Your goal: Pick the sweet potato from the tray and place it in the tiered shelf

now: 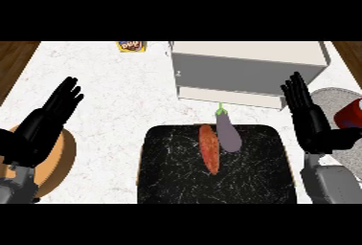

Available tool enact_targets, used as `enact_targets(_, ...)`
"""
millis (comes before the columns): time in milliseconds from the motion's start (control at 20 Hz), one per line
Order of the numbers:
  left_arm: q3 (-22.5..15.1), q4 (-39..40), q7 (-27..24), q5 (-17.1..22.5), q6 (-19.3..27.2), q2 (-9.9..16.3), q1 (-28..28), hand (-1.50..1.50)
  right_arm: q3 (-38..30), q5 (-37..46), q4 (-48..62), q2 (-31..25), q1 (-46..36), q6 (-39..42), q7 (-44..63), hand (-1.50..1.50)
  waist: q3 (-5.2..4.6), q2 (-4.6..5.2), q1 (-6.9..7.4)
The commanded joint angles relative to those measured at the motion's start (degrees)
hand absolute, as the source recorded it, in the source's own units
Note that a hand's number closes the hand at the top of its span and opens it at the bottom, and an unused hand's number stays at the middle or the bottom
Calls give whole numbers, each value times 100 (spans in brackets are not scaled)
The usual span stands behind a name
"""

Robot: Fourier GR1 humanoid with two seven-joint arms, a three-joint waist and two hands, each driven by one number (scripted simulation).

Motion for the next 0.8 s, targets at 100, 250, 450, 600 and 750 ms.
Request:
enact_targets(100, 138, -106, -107, -429, 604, -138, 129, 0, 815, -92, -97, 199, -612, 753, 528, 150, -123, 30, 297)
enact_targets(250, 239, 5, -176, -755, 1060, -208, -193, 0, 1492, -242, 23, 493, -1493, 1402, 1027, 150, -125, 77, 587)
enact_targets(450, 48, -147, -76, -912, 1472, -607, 229, 0, 772, -742, 918, 1099, -1730, 823, 1393, -150, -115, 68, 272)
enact_targets(600, -45, 11, -398, -1126, 1518, -849, 463, 0, 573, -1172, 787, 673, -1739, 1790, 1187, -150, -121, 51, 113)
enact_targets(750, -15, 0, -253, -1229, 1601, -816, 322, 0, 502, -1404, 614, -71, -1944, 2789, 1367, -150, -120, 52, 91)
